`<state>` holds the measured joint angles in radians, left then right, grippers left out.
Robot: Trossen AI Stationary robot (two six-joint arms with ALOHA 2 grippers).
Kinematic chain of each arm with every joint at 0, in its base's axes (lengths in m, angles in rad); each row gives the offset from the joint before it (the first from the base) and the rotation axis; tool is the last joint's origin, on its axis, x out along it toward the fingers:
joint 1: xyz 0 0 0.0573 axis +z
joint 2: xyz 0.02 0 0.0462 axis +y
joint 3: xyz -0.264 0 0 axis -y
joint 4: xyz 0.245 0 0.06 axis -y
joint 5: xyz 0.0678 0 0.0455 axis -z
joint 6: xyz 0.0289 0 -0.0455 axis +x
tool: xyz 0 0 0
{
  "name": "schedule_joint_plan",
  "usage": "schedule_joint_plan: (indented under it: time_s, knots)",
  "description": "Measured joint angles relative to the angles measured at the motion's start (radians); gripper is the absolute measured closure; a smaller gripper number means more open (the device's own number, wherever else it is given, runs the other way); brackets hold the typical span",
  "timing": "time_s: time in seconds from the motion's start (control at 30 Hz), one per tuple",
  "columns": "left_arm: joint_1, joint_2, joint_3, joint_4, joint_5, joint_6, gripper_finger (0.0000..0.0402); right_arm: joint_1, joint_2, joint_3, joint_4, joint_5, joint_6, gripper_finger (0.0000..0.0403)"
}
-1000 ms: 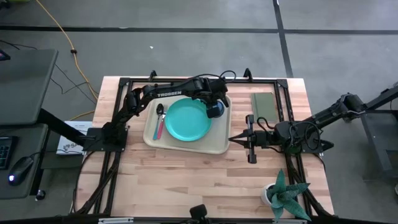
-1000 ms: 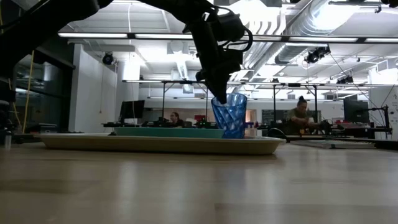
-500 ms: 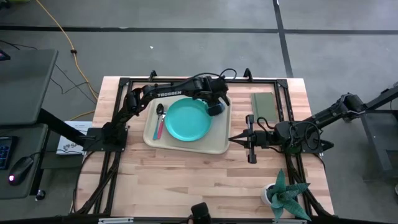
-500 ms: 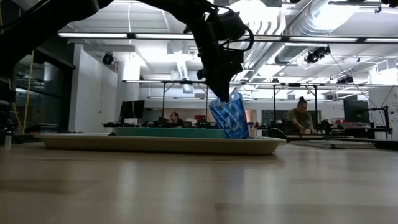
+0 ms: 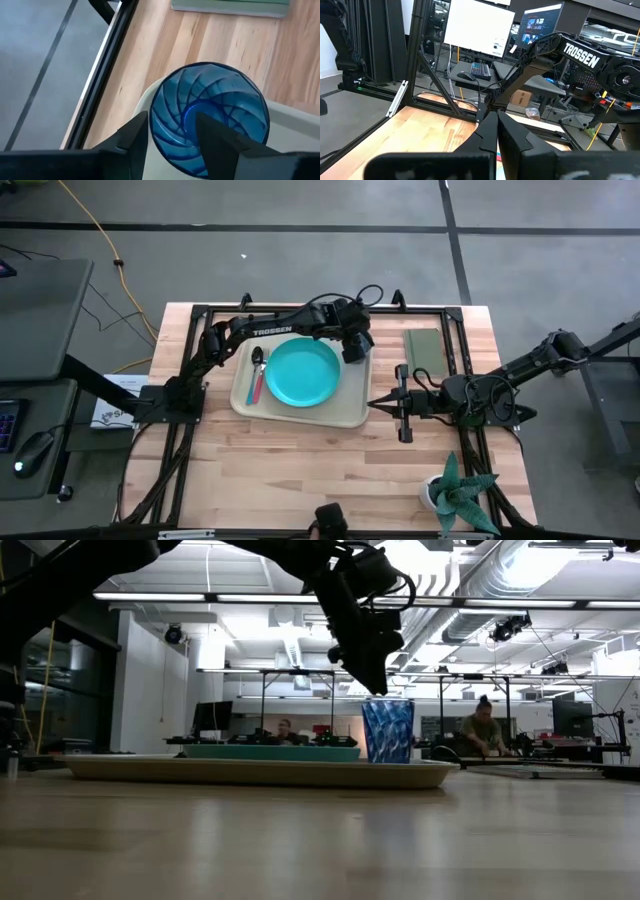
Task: Pick and place plate/cup/fork/spoon on tray
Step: Return to Home Position
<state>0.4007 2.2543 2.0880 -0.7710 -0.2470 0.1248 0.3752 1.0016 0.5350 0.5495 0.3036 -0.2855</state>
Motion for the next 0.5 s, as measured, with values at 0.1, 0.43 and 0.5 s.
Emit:
schedule_joint_plan:
  time_s: [0.1, 0.43, 0.5]
  knots:
    - [0.000, 0.000, 0.000, -0.014, -0.001, 0.013, 0.0258, 0.000, 0.000, 0.000, -0.001, 0.000, 0.008, 0.0403]
    - [0.004, -0.089, 0.037, -0.084, -0.022, 0.011, 0.0259, 0.000, 0.000, 0.000, -0.017, 0.010, 0.008, 0.0403]
    - [0.006, -0.139, 0.038, -0.083, -0.010, 0.001, 0.0259, 0.000, 0.000, 0.000, -0.024, 0.010, 0.008, 0.0403]
